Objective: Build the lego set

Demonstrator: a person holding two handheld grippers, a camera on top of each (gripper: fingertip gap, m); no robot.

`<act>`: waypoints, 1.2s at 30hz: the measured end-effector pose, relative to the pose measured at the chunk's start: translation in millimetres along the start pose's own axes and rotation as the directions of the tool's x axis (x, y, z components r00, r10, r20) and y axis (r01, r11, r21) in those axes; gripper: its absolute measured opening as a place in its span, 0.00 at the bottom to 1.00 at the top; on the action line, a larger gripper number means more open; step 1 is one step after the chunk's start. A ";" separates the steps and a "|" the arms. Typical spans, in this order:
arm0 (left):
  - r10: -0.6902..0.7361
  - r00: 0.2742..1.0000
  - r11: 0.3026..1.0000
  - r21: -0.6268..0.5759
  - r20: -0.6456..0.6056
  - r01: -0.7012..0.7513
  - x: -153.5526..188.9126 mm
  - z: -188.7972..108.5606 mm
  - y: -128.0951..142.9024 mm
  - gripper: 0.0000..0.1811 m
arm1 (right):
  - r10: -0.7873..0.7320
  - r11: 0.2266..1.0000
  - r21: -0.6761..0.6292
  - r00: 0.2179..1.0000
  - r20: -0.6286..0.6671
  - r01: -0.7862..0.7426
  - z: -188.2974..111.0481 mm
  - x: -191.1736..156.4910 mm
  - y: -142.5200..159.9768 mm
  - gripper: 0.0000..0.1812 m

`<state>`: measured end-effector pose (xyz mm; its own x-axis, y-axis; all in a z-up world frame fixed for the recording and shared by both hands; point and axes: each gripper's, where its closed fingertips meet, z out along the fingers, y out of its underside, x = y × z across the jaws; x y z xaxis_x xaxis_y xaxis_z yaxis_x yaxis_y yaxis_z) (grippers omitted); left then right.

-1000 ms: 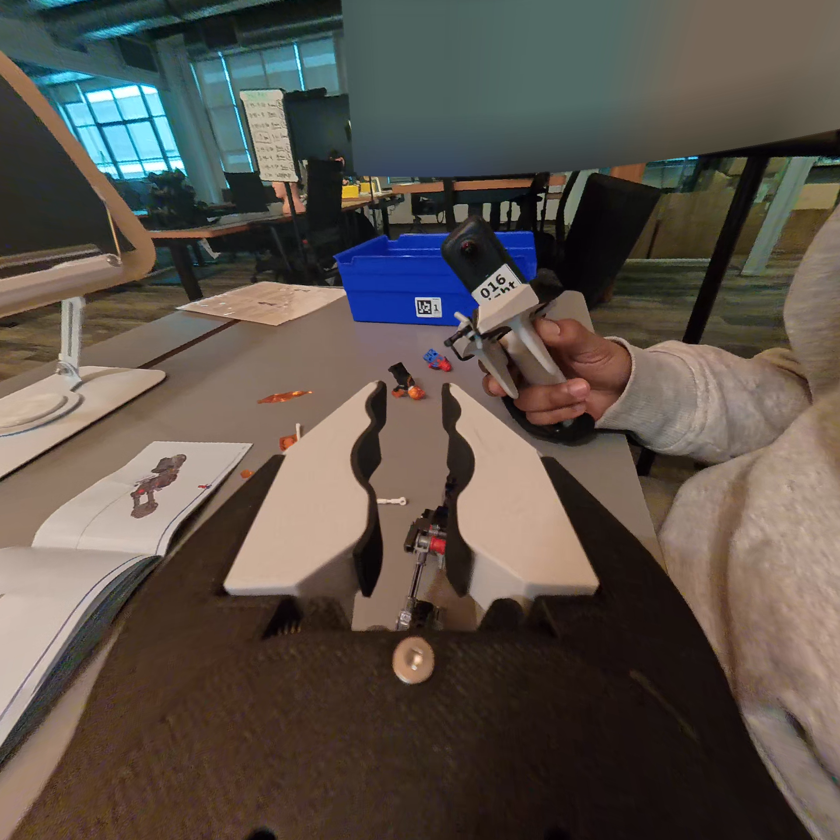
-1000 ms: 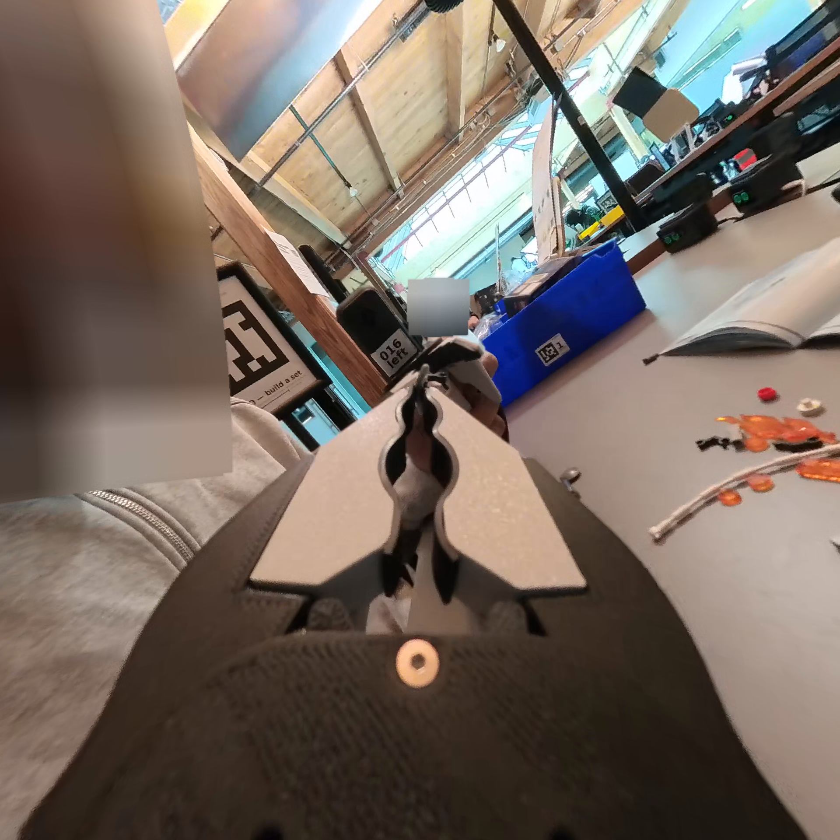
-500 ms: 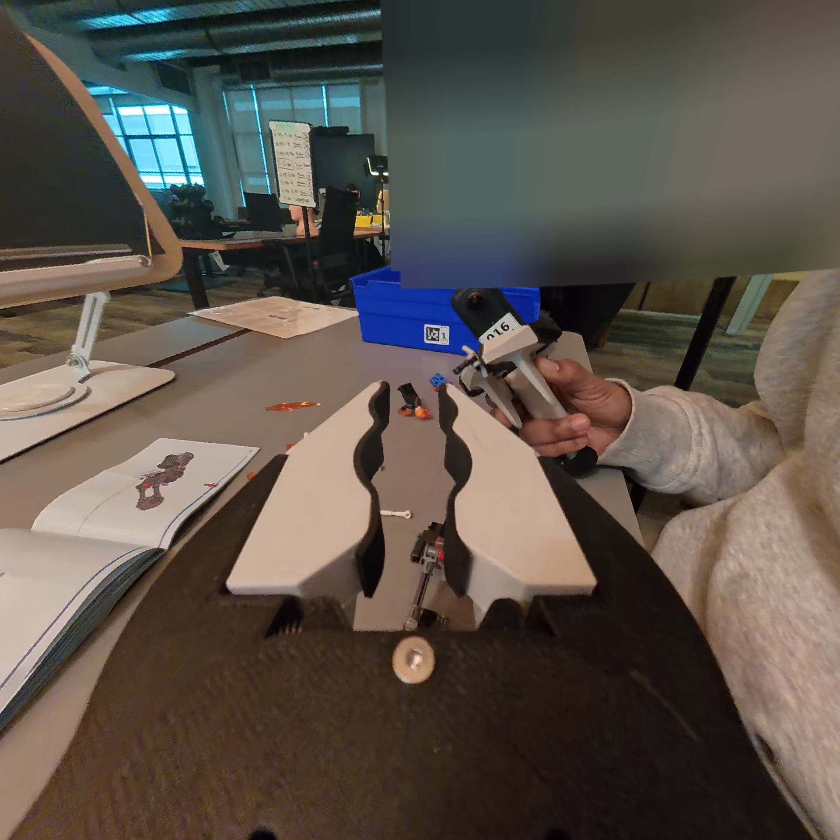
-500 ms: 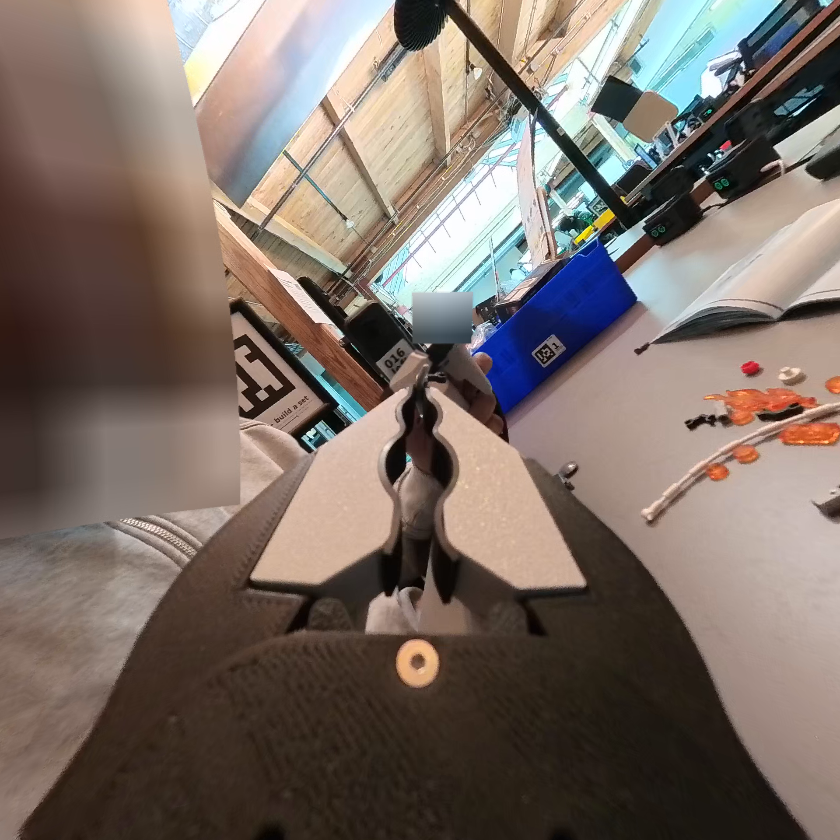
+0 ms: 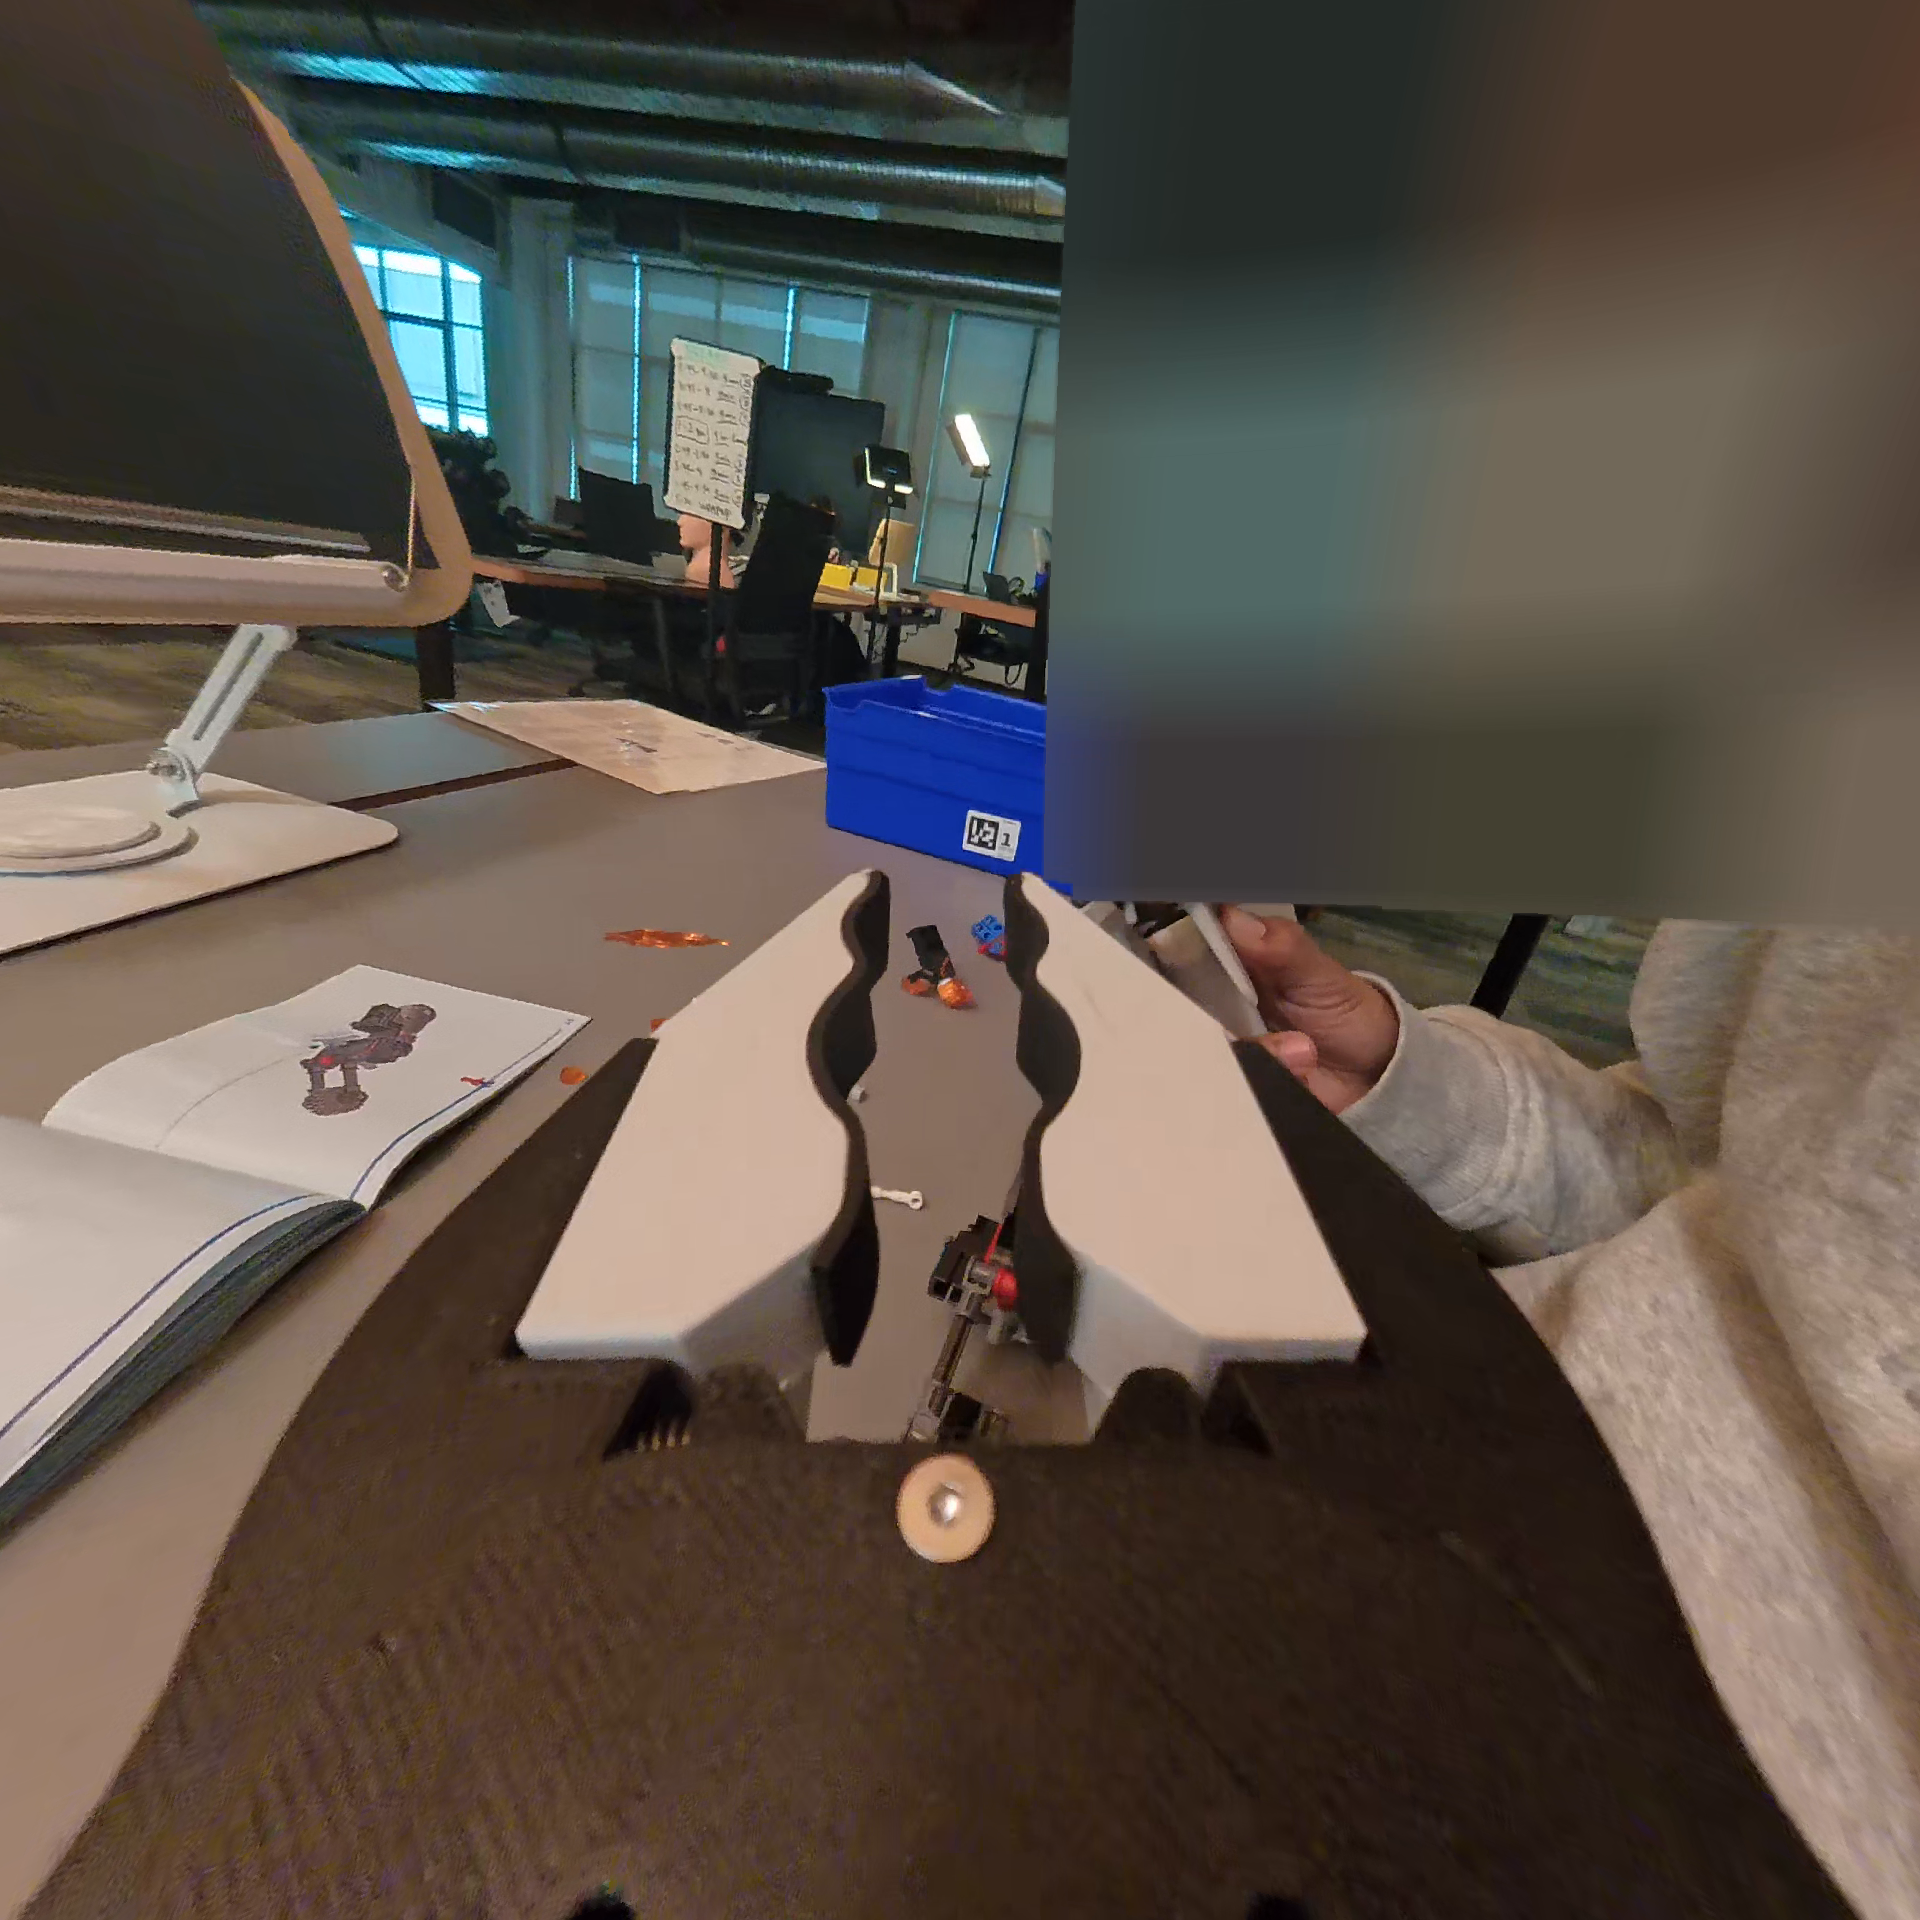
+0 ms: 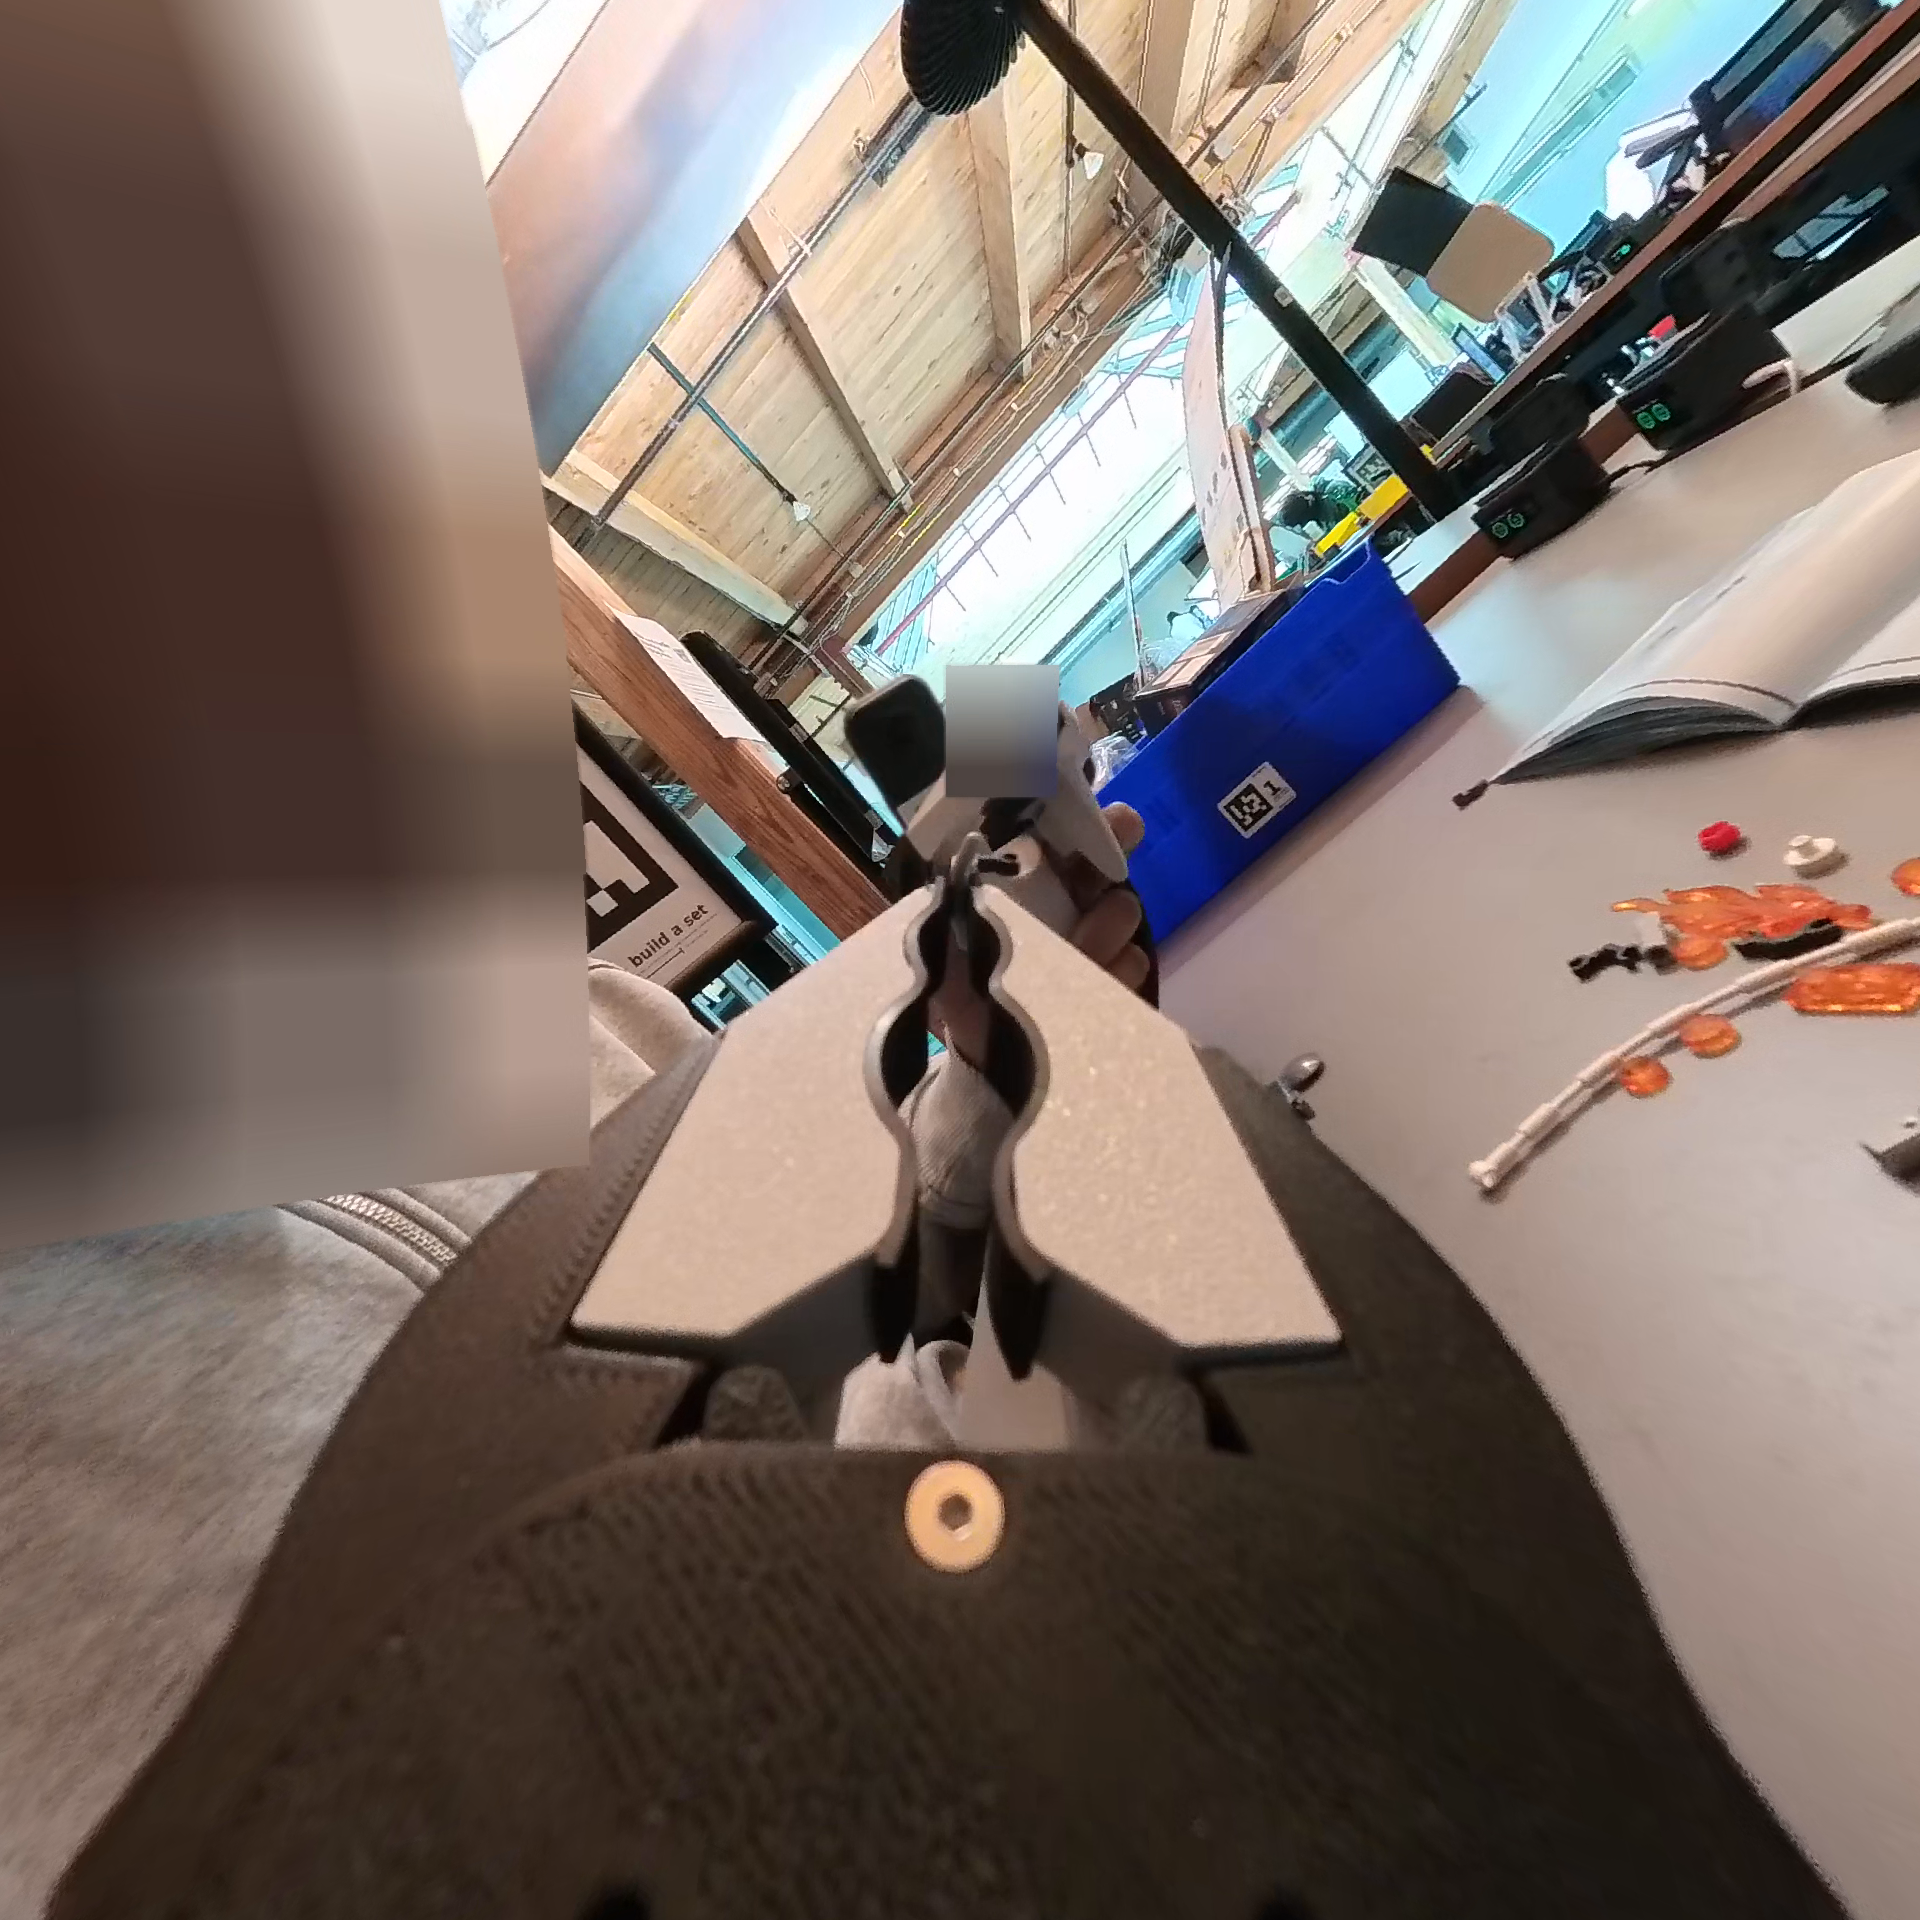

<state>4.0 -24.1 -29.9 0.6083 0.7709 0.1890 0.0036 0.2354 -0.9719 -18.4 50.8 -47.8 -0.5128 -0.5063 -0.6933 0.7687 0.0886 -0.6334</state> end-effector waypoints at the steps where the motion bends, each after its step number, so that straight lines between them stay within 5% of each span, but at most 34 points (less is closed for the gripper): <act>1: -0.015 1.000 1.000 0.010 -0.003 0.015 -1.0 -0.8 -1.1 0.11 | 0.001 1.000 -0.001 1.000 0.000 -0.001 0.1 0.2 0.0 0.00; 36: -0.043 0.998 0.999 -0.032 -0.046 0.041 1.9 6.6 8.0 0.13 | 0.051 0.999 0.004 0.998 0.024 -0.052 4.7 -0.2 1.5 0.00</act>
<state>-0.1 -16.8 -36.4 0.6431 0.7323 0.2239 0.0545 0.2478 -0.9673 -15.4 46.9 -47.0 -0.4632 -0.5216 -0.7165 0.7956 0.1115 -0.5955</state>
